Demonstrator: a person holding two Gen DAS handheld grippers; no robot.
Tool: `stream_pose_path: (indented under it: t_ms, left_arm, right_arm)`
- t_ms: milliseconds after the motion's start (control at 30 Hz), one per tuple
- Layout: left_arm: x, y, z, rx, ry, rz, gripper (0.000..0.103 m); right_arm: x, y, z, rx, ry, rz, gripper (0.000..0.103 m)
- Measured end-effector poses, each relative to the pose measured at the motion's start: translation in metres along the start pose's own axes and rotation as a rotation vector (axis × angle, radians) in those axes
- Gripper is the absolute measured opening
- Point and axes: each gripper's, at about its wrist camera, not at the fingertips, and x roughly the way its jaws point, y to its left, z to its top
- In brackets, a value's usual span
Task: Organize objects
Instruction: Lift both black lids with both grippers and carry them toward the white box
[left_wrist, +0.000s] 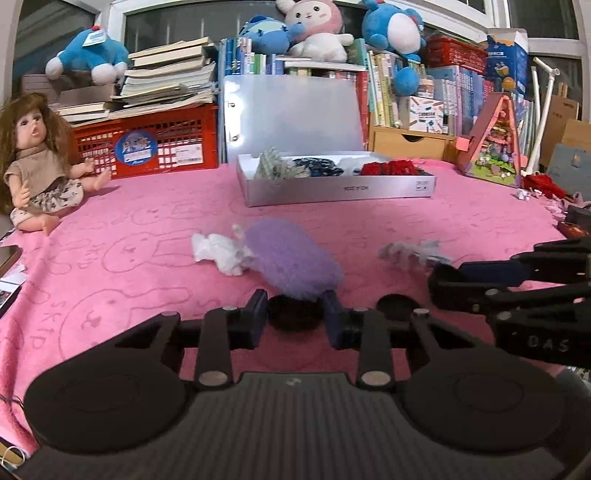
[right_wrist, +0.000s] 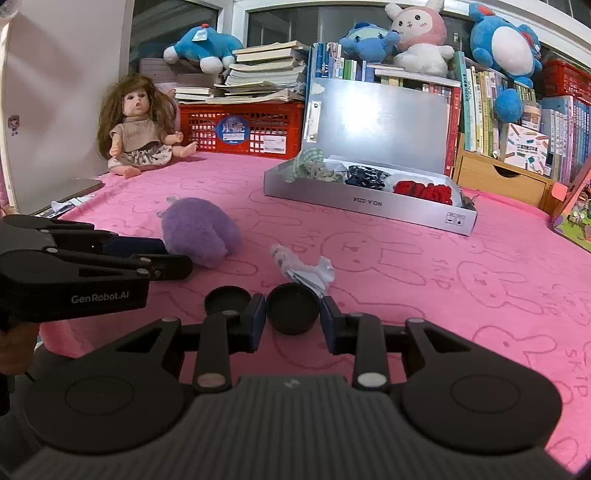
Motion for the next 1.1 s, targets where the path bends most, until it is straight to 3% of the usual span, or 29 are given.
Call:
stream_pose_path:
  t_ms: [333,1100]
  left_arm:
    - [0.01,-0.019,0.018,0.033,-0.047,-0.054,0.038]
    - [0.021,-0.03,0.054,0.081,-0.123,-0.086,0.038]
  right_arm:
    - [0.005,-0.009,0.007,0.021,0.0,-0.05,0.037]
    - [0.012,-0.043,0.028,0.146,-0.023,-0.081,0.037]
